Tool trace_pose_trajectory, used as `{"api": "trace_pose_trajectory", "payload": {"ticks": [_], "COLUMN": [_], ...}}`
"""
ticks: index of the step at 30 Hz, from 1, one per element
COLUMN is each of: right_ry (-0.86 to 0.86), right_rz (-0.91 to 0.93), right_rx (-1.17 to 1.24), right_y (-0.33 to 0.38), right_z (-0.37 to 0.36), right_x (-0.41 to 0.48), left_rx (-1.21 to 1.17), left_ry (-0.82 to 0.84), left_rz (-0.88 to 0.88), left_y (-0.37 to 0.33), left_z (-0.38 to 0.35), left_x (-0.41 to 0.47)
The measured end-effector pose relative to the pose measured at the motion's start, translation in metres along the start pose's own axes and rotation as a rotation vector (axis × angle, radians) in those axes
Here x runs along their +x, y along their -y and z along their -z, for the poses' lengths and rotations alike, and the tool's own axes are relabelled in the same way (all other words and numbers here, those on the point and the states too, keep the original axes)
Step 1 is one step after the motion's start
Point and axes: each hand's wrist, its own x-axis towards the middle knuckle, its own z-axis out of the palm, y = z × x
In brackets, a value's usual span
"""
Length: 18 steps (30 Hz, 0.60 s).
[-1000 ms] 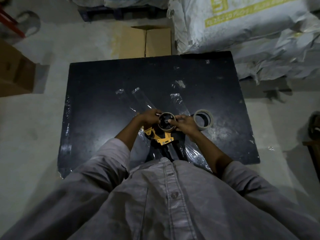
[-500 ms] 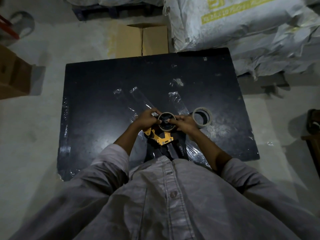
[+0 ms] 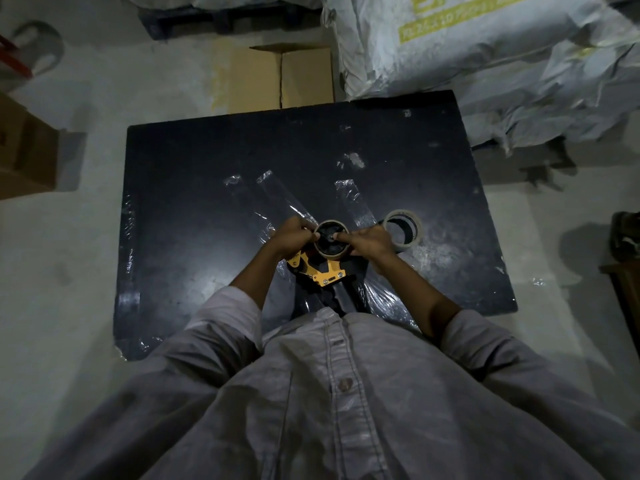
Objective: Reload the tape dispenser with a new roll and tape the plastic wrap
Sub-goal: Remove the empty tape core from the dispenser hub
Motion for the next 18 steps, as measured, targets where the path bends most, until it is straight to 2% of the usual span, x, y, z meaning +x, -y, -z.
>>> {"api": "trace_pose_trajectory", "payload": {"ticks": [8, 12, 18], "right_ry": [-0.028, -0.029, 0.013], "right_rz": [0.024, 0.022, 0.046], "right_rx": [-0.086, -0.071, -0.041], "right_y": [-0.005, -0.004, -0.006], "right_z": [0.001, 0.002, 0.007], "right_x": [0.003, 0.002, 0.000], "left_rx": [-0.094, 0.006, 0.100], "left_ry": [-0.091, -0.018, 0.082], "left_rz": [0.017, -0.007, 0.066], "left_y": [0.010, 0.008, -0.006], "left_z": [-0.002, 0.002, 0.009], "left_x": [0.003, 0.003, 0.006]}}
